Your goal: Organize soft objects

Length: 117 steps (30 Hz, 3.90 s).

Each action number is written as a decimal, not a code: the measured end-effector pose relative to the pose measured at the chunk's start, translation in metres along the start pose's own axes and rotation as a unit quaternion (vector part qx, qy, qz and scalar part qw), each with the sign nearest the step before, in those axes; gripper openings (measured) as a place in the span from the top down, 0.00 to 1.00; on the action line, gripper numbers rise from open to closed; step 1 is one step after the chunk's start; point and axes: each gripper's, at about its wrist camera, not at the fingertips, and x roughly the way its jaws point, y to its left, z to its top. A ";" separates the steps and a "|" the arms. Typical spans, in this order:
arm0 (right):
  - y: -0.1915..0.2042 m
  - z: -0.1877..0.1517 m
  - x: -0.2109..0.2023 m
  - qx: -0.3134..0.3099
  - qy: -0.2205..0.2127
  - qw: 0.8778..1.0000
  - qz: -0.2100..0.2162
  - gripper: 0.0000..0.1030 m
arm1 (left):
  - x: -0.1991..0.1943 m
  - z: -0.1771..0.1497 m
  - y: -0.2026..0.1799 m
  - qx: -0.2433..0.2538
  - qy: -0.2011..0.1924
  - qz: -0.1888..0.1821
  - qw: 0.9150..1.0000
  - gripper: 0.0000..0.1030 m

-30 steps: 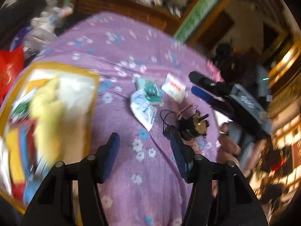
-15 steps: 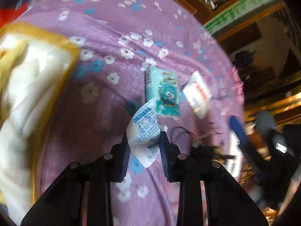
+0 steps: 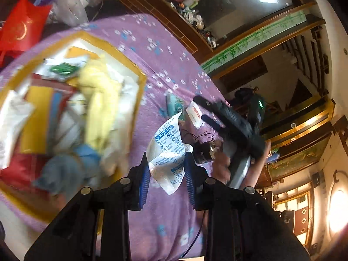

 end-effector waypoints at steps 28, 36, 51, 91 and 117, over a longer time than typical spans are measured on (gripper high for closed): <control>0.051 -0.001 0.072 -0.034 0.038 0.998 -0.035 0.57 | -0.082 0.017 0.081 -0.046 -0.077 -0.028 0.996 0.74; 0.120 -0.010 0.098 -0.082 0.043 0.992 0.085 0.56 | -0.054 0.098 0.082 -0.027 -0.074 0.032 0.996 0.74; 0.116 -0.027 0.131 -0.069 0.025 0.993 0.094 0.30 | -0.011 0.119 0.104 -0.037 -0.041 0.060 0.997 0.46; -0.115 0.003 -0.041 0.037 0.037 0.998 0.042 0.15 | 0.030 -0.018 -0.039 0.137 0.002 0.059 0.989 0.35; -0.096 0.061 0.026 -0.005 0.053 0.998 0.027 1.00 | 0.027 -0.020 -0.034 0.118 0.004 0.040 0.992 0.35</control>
